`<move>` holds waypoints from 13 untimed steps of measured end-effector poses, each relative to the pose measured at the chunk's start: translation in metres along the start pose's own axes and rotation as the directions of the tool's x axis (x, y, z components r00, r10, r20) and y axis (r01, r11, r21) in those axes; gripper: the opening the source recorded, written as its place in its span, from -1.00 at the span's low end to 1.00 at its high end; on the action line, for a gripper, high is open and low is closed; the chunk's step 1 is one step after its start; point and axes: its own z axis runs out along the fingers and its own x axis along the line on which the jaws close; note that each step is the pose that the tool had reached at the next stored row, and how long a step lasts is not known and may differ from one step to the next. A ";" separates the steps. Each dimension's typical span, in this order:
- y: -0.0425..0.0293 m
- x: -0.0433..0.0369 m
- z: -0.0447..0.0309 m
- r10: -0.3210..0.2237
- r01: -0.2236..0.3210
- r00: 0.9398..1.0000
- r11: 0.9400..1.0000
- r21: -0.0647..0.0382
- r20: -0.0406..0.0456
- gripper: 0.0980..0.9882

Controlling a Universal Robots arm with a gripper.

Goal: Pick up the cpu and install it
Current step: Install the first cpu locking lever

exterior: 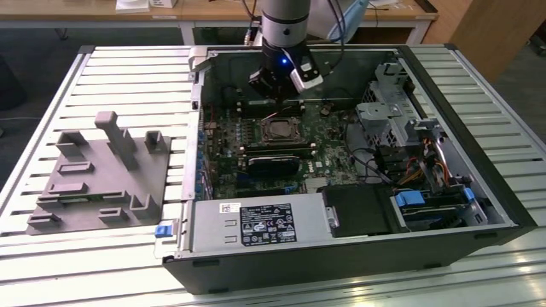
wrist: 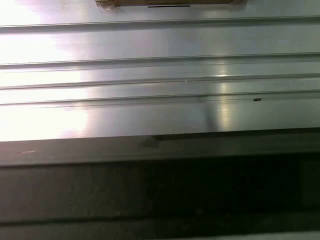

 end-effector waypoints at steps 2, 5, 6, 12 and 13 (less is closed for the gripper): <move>-0.0003 0.0001 0.0052 0.000 0.000 1.000 1.000 0.000 0.000 -0.98; -0.0001 0.0000 0.0016 0.000 0.000 1.000 1.000 0.000 0.000 -0.98; -0.0001 0.0000 0.0015 0.000 0.000 1.000 1.000 0.000 0.000 -0.98; -0.0001 0.0000 0.0012 0.000 0.000 1.000 1.000 0.000 0.000 -0.98; -0.0001 0.0000 0.0011 0.000 0.000 1.000 1.000 0.000 0.000 -0.98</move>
